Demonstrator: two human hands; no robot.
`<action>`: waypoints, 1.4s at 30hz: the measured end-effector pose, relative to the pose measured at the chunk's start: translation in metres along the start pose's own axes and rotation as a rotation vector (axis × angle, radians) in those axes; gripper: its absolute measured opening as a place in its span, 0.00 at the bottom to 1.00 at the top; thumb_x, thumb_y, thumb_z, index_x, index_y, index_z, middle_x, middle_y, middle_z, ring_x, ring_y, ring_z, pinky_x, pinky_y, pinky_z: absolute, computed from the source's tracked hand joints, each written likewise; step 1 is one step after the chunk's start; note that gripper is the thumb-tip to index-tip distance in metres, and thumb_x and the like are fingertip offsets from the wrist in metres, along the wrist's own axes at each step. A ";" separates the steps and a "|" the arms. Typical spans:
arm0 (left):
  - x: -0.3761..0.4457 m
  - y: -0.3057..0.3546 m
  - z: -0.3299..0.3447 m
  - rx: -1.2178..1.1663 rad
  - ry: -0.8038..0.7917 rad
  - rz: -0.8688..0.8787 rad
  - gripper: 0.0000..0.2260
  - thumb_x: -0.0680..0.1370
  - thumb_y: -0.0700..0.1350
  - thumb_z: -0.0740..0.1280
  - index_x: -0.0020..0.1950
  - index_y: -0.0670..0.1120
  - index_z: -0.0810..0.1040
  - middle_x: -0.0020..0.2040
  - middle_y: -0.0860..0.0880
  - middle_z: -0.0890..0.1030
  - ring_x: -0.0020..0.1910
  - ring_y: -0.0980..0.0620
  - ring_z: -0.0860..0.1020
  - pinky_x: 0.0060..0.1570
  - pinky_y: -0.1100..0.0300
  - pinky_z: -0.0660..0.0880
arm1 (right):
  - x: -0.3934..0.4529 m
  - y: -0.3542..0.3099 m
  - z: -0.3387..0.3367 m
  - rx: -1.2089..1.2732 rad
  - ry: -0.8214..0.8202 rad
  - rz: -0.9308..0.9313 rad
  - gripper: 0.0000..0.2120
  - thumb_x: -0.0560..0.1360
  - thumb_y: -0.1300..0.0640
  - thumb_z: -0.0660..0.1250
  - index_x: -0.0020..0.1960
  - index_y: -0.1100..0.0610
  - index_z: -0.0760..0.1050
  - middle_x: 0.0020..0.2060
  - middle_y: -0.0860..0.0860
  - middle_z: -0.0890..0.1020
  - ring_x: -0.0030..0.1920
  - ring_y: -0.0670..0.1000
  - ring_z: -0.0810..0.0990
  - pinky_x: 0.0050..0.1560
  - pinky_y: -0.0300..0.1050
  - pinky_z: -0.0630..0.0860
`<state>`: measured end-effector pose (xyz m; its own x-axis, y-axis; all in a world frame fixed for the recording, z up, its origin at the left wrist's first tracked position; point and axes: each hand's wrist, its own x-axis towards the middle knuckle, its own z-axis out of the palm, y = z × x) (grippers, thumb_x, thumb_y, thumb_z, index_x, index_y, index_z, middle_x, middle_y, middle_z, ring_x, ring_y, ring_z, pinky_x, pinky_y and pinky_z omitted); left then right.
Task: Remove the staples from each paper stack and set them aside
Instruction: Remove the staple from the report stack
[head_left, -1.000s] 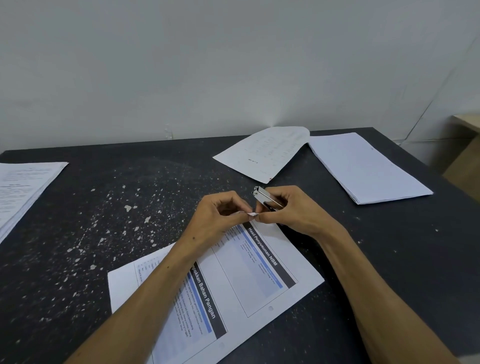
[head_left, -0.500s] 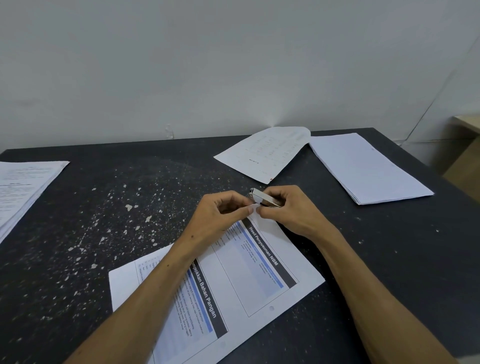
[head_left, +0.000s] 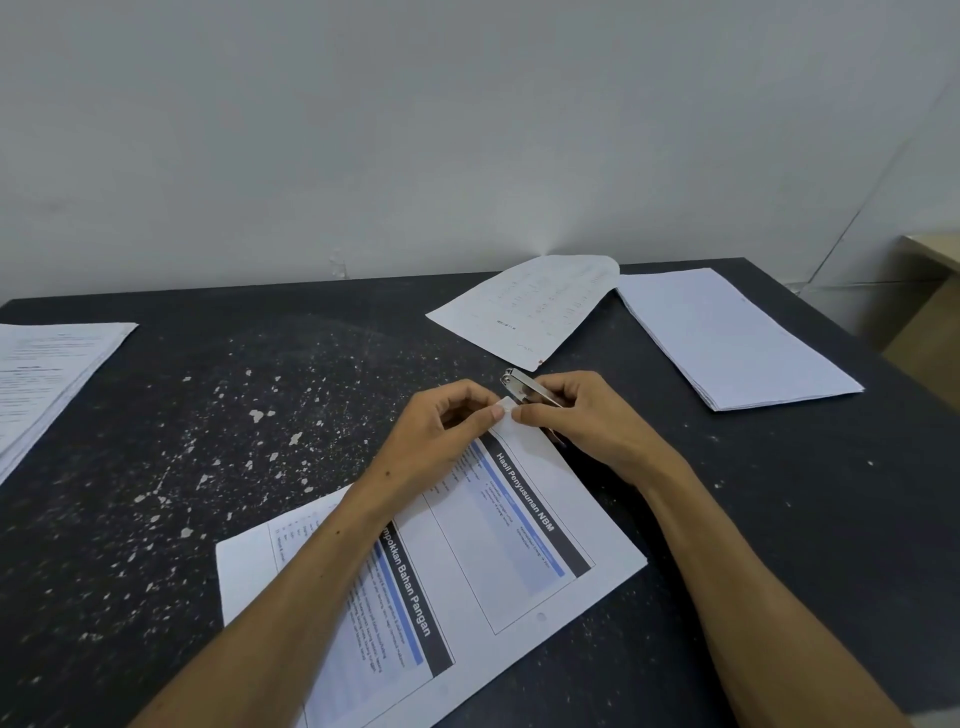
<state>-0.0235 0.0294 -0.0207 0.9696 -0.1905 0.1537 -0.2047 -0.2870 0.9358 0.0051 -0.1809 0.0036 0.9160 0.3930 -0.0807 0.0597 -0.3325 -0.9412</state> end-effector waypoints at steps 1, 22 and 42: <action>0.000 0.000 0.000 0.000 -0.010 -0.005 0.05 0.82 0.46 0.69 0.55 0.48 0.84 0.48 0.51 0.86 0.51 0.52 0.84 0.55 0.54 0.83 | -0.001 -0.001 0.000 0.005 0.000 0.005 0.05 0.80 0.55 0.72 0.54 0.53 0.84 0.45 0.48 0.87 0.45 0.47 0.87 0.43 0.36 0.79; 0.001 0.001 0.000 -0.001 -0.037 -0.026 0.06 0.82 0.48 0.69 0.57 0.53 0.84 0.50 0.56 0.86 0.52 0.56 0.84 0.56 0.59 0.82 | -0.005 -0.001 -0.028 -0.118 0.050 0.043 0.11 0.75 0.48 0.77 0.51 0.55 0.84 0.34 0.53 0.84 0.33 0.50 0.81 0.37 0.42 0.79; 0.000 0.003 0.003 0.011 0.076 -0.050 0.05 0.81 0.48 0.71 0.54 0.54 0.85 0.47 0.60 0.86 0.49 0.58 0.84 0.48 0.68 0.79 | 0.016 -0.006 -0.051 -0.620 0.167 0.059 0.14 0.75 0.46 0.75 0.56 0.50 0.79 0.46 0.46 0.82 0.46 0.44 0.80 0.42 0.39 0.75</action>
<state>-0.0248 0.0260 -0.0192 0.9859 -0.1041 0.1314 -0.1574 -0.3049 0.9393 0.0398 -0.2159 0.0250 0.9711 0.2373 -0.0273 0.1802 -0.8029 -0.5683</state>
